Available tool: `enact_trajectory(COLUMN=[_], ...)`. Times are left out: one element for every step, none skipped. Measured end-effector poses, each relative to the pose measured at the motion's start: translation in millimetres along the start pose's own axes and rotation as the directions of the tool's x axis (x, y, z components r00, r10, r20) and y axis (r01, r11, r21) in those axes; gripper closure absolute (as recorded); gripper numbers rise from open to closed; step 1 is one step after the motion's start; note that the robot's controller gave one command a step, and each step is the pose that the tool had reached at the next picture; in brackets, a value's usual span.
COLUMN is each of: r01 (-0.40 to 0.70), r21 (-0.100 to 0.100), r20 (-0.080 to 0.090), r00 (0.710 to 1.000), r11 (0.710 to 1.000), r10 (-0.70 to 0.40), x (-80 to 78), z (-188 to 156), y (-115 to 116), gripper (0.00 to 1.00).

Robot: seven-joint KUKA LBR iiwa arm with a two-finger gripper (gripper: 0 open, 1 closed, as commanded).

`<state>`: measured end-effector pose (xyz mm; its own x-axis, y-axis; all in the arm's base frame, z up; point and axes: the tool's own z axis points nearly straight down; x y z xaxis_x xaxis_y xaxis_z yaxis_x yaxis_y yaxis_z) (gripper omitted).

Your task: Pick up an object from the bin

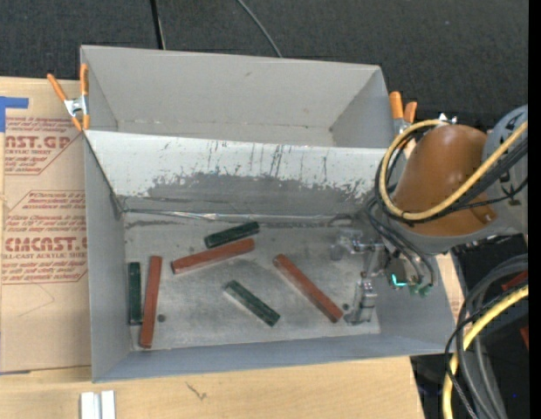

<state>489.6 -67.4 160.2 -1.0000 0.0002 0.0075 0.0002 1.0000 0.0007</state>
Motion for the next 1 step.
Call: enact_trajectory(r01=[0.001], r21=[0.000], r20=[0.002], r00=[1.000], r11=[1.000], r10=[-0.001], x=[-0.4], z=[-2.0], y=[0.1], gripper=[0.00])
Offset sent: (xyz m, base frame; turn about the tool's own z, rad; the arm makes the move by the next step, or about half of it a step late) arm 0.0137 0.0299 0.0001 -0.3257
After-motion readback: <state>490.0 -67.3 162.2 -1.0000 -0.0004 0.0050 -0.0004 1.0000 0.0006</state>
